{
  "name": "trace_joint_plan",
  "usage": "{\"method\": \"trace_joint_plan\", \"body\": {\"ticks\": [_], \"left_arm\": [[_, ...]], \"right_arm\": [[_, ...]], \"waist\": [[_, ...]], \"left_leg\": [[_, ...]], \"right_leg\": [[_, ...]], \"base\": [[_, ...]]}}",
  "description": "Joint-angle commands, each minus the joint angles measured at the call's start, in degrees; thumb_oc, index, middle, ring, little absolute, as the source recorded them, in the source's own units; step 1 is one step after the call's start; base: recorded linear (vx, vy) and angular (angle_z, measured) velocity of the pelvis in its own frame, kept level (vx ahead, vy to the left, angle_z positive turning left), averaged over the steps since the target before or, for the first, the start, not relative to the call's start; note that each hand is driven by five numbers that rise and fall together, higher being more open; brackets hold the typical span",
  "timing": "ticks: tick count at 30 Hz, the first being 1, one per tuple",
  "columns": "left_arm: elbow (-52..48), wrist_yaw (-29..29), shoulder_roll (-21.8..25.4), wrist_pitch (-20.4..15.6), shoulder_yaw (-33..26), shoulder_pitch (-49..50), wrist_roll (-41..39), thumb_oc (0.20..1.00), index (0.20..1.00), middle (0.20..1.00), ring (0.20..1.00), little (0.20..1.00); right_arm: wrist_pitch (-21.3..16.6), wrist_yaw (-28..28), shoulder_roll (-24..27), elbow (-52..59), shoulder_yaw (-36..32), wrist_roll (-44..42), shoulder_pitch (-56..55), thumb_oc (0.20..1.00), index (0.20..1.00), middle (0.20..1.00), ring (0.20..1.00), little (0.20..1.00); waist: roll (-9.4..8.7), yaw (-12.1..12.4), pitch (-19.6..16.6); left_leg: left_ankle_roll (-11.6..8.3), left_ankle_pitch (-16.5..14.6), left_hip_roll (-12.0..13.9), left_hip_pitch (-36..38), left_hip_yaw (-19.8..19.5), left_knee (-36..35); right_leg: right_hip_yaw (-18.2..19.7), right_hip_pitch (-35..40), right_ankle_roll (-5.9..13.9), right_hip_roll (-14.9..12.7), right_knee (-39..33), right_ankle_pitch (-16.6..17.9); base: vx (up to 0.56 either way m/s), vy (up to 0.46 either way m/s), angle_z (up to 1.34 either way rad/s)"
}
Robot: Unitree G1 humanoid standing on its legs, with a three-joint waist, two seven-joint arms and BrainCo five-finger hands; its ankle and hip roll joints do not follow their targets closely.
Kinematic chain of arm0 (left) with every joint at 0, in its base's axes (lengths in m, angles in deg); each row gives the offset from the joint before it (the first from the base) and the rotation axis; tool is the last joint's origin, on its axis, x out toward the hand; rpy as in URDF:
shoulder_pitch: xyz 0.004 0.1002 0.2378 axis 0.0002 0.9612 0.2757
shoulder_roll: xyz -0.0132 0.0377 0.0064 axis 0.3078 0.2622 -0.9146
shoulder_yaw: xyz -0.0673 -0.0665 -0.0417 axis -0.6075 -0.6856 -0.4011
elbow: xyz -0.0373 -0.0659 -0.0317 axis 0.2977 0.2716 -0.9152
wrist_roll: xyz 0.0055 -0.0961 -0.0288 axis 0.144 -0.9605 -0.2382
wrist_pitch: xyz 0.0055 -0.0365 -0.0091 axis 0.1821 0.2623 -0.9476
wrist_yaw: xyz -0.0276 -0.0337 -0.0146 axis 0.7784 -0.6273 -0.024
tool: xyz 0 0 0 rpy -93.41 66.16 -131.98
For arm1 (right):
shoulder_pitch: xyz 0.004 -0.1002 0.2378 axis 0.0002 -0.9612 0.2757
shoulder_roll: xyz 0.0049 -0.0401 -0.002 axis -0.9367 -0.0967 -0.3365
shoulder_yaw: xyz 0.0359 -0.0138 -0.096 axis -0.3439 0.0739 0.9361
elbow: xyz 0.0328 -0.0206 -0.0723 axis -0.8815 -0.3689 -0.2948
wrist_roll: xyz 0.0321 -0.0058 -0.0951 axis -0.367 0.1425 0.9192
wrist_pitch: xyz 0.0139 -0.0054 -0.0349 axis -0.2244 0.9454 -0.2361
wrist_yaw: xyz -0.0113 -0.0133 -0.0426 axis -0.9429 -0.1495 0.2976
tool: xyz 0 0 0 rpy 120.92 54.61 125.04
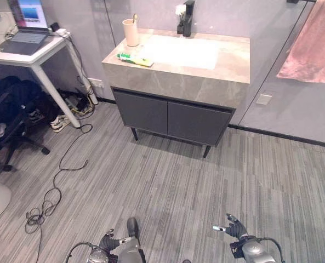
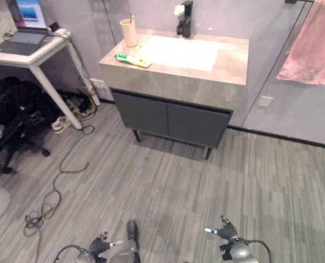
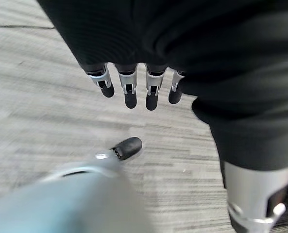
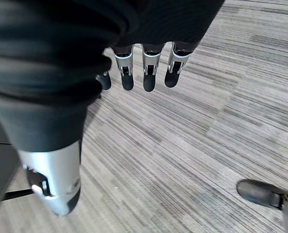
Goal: Put brush and paste in cup on sink, flatten towel.
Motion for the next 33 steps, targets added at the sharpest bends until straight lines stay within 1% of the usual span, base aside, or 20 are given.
{"method": "trace_joint_plan", "body": {"ticks": [1, 3, 4, 6, 8, 10, 11, 12, 13, 14, 15, 16, 18, 20, 22, 25, 26, 27, 31, 33], "left_arm": [[0.2, 1.11, 0.6, -0.99, -1.35, -1.75, -0.69, 1.0, 1.0, 1.0, 1.0, 1.0], [1.01, 1.44, 0.7, -0.82, -1.54, -0.84, 0.07, 1.0, 1.0, 1.0, 1.0, 1.0], [1.02, 1.5, 1.01, -0.64, -1.34, -0.92, -0.03, 1.0, 1.0, 1.0, 1.0, 1.0], [1.21, 1.61, 1.7, -0.31, -1.36, -1.27, 0.24, 1.0, 1.0, 1.0, 1.0, 1.0], [0.55, 1.43, 2.65, -0.19, -1.95, -1.32, 0.22, 1.0, 1.0, 1.0, 1.0, 1.0], [0.53, 1.71, 3.24, -0.12, -2.11, -1.75, 0.51, 1.0, 1.0, 1.0, 1.0, 1.0], [0.61, 1.82, 3.48, -0.11, -2.05, -1.98, 0.7, 1.0, 1.0, 1.0, 1.0, 1.0], [1.24, 1.54, 4.15, 0.01, -2.77, -2.77, 0.12, 1.0, 1.0, 1.0, 1.0, 1.0], [1.25, 1.53, 4.13, 0.01, -2.77, -2.79, 0.12, 1.0, 1.0, 1.0, 1.0, 1.0], [1.46, 1.19, 4.22, 0.12, -2.97, -2.98, 0.35, 1.0, 1.0, 1.0, 1.0, 1.0], [1.78, 0.65, 4.15, 0.19, -2.66, -3.55, 1.37, 1.0, 1.0, 1.0, 1.0, 1.0], [1.78, 0.65, 4.14, 0.19, -2.66, -3.55, 1.37, 1.0, 1.0, 1.0, 1.0, 1.0], [1.96, 0.33, 3.97, 0.22, -2.36, -4.02, 2.65, 1.0, 1.0, 1.0, 1.0, 1.0], [1.69, -0.09, 3.45, 0.24, -1.97, -4.03, 3.65, 1.0, 1.0, 1.0, 1.0, 1.0], [1.29, -0.68, 3.06, 0.26, -1.22, -3.64, 4.79, 1.0, 1.0, 1.0, 1.0, 1.0], [1.36, -0.78, 2.46, 0.55, -0.62, -3.69, 5.06, 1.0, 1.0, 1.0, 1.0, 1.0], [1.37, -0.78, 2.48, 0.55, -0.63, -3.7, 5.06, 1.0, 1.0, 1.0, 1.0, 1.0], [1.62, -0.63, 1.64, 0.73, -1.06, -3.67, 4.15, 1.0, 1.0, 1.0, 1.0, 1.0], [1.03, 0.05, 0.77, 0.74, -0.1, -4.5, 2.96, 1.0, 1.0, 1.0, 1.0, 1.0], [1.05, 0.23, 0.64, 0.69, -0.12, -4.52, 2.58, 1.0, 1.0, 1.0, 1.0, 1.0]], "right_arm": [[-1.19, 0.03, 0.96, 1.2, 0.14, 1.86, 1.48, 1.0, 1.0, 1.0, 1.0, 1.0], [-1.18, -0.51, 0.15, 0.84, -0.26, 1.74, 0.99, 1.0, 1.0, 1.0, 1.0, 1.0], [-1.11, -0.47, -0.02, 1.03, -0.61, 1.56, 0.52, 1.0, 1.0, 1.0, 1.0, 1.0], [-0.9, -0.8, -0.64, 2.1, -1.09, 0.83, 0.01, 1.0, 1.0, 1.0, 1.0, 1.0], [-1.04, -1.43, -0.55, 4.92, -0.3, 1.39, 0.23, 1.0, 1.0, 1.0, 1.0, 1.0], [-0.96, -1.14, -0.24, 6.61, 0.03, 2.62, -0.04, 1.0, 1.0, 1.0, 1.0, 1.0], [-1.15, -1.09, -0.17, 6.75, 0.28, 2.94, 0.06, 1.0, 1.0, 1.0, 1.0, 1.0], [-1.23, -1.38, 0.42, 9.36, 0.26, 3.13, -0.29, 1.0, 1.0, 1.0, 1.0, 1.0], [-1.22, -1.38, 0.43, 9.37, 0.26, 3.13, -0.29, 1.0, 1.0, 1.0, 1.0, 1.0], [-1.22, -1.45, 0.82, 9.98, 0.21, 3.15, -0.5, 1.0, 1.0, 1.0, 1.0, 1.0], [-0.99, -1.65, 1.25, 9.9, 0.25, 3.66, -0.6, 1.0, 1.0, 1.0, 1.0, 1.0], [-0.99, -1.65, 1.25, 9.9, 0.25, 3.66, -0.6, 1.0, 1.0, 1.0, 1.0, 1.0], [-0.68, -1.4, 1.31, 9.52, -0.02, 4.47, -0.59, 1.0, 1.0, 1.0, 1.0, 1.0], [-0.46, -1.5, 1.43, 9.75, -0.48, 4.75, -0.85, 1.0, 1.0, 1.0, 1.0, 1.0], [-0.32, -1.7, 1.64, 8.99, -0.7, 4.86, -1.28, 1.0, 1.0, 1.0, 1.0, 1.0], [-0.15, -1.93, 1.9, 6.47, -0.18, 5.11, -0.5, 1.0, 1.0, 1.0, 1.0, 1.0], [-0.15, -1.93, 1.87, 6.46, -0.17, 5.11, -0.48, 1.0, 1.0, 1.0, 1.0, 1.0], [-0.17, -1.65, 2.93, 5.98, 0.2, 5.95, 0.3, 1.0, 1.0, 1.0, 1.0, 1.0], [0.0, -0.86, 4.76, 5.19, 0.61, 6.72, 1.12, 1.0, 1.0, 1.0, 1.0, 1.0], [0.21, -0.73, 4.8, 4.49, 0.69, 6.79, 1.22, 1.0, 1.0, 1.0, 1.0, 1.0]], "waist": [[1.01, 1.91, -0.92], [0.82, 2.98, -2.22], [0.39, 2.95, -2.23], [-0.12, 2.37, -1.79], [0.41, 1.31, -0.16], [1.73, 0.47, 1.19], [1.84, -0.5, 1.59], [1.54, -1.33, 1.94], [1.69, -1.28, 1.87], [1.6, -1.98, 1.84], [1.52, -2.88, 1.52], [1.54, -2.89, 1.56], [1.23, -3.22, 0.91], [1.04, -4.01, 0.98], [0.8, -4.18, 0.16], [0.46, -3.77, -0.99], [0.41, -3.76, -1.12], [0.45, -3.12, -0.84], [-1.54, -1.86, 1.31], [-1.39, -1.9, 1.38]], "left_leg": [[1.14, 7.64, 1.27, 3.73, 1.04, -6.05], [2.35, 6.93, -1.05, 1.4, 0.43, -1.76], [3.03, 6.01, -2.2, 1.21, 1.23, 1.26], [5.08, 2.86, -4.38, 3.48, 3.17, 3.25], [6.44, 1.38, -5.11, 7.04, 4.88, 2.04], [7.35, 0.09, -5.39, 9.73, 6.03, 0.91], [7.4, -0.45, -6.14, 11.43, 6.13, -0.33], [7.41, -1.82, -7.55, 14.6, 7.37, -1.83], [7.37, -1.79, -7.37, 14.47, 7.37, -1.79], [7.08, -2.78, -7.91, 16.1, 7.9, -2.46], [6.74, -4.24, -9.01, 17.9, 7.57, -2.65], [6.73, -4.26, -8.99, 17.95, 7.56, -2.65], [6.12, -6.21, -9.7, 20.48, 7.89, -3.52], [6.28, -6.62, -10.07, 21.58, 8.12, -3.36], [6.32, -8.48, -10.63, 22.53, 7.9, -2.45], [5.45, -9.79, -10.47, 21.85, 7.52, 0.99], [5.45, -9.69, -10.51, 21.66, 7.55, 0.99], [3.6, -8.16, -8.96, 19.19, 6.51, 10.15], [-3.38, 0.99, -3.96, 10.27, 6.4, 29.3], [-3.27, 1.69, -2.44, 9.75, 7.97, 28.89]], "right_leg": [[7.12, -4.78, 3.9, 1.86, 10.47, -1.51], [8.1, -2.83, 5.09, -0.35, 14.25, -2.03], [8.15, -4.77, 5.78, -1.4, 19.47, 0.22], [8.25, -9.44, 7.63, -3.14, 29.79, 10.2], [6.69, -15.09, 8.43, -2.84, 38.2, 16.54], [3.5, -19.92, 8.65, -3.27, 42.43, 15.91], [3.38, -22.35, 8.26, -1.38, 41.45, 12.97], [-1.82, -25.52, 7.96, -2.57, 35.22, 9.9], [-1.86, -25.53, 7.9, -2.39, 34.94, 10.14], [-5.05, -25.87, 7.5, -3.67, 29.7, 8.28], [-5.24, -27.31, 7.5, -3.11, 22.78, 8.69], [-5.25, -27.23, 7.5, -3.1, 22.73, 8.7], [-7.27, -28.08, 8.64, -4.9, 16.18, 10.77], [-7.76, -28.54, 8.66, -4.8, 15.66, 13.27], [-8.02, -27.01, 8.39, -4.31, 15.02, 13.21], [-5.62, -23.48, 7.13, -2.5, 11.53, 12.55], [-5.58, -23.64, 7.1, -2.52, 11.43, 12.68], [-5.57, -21.77, 5.56, -1.99, 10.26, 11.93], [-7.28, -16.39, 2.33, -2.9, 6.98, 9.64], [-7.82, -15.39, 2.17, -2.87, 6.47, 9.16]], "base": [[0.67, 0.275, -1.28], [0.53, 0.281, -1.26], [0.47, 0.289, -0.57], [0.37, 0.262, -0.1], [0.33, 0.324, -0.01], [0.27, 0.306, -0.2], [0.41, 0.332, -0.33], [0.34, 0.244, -0.27], [0.34, 0.183, -0.46], [0.31, 0.058, -0.37], [0.32, 0.059, -0.14], [0.3, 0.027, 0.02], [0.29, 0.003, 0.02], [0.22, -0.019, -0.04], [0.28, -0.059, -0.15], [0.23, -0.113, -0.04], [0.2, -0.186, -0.1], [0.18, -0.194, -0.1], [0.18, -0.242, 0.14], [0.16, -0.089, 0.16]]}}
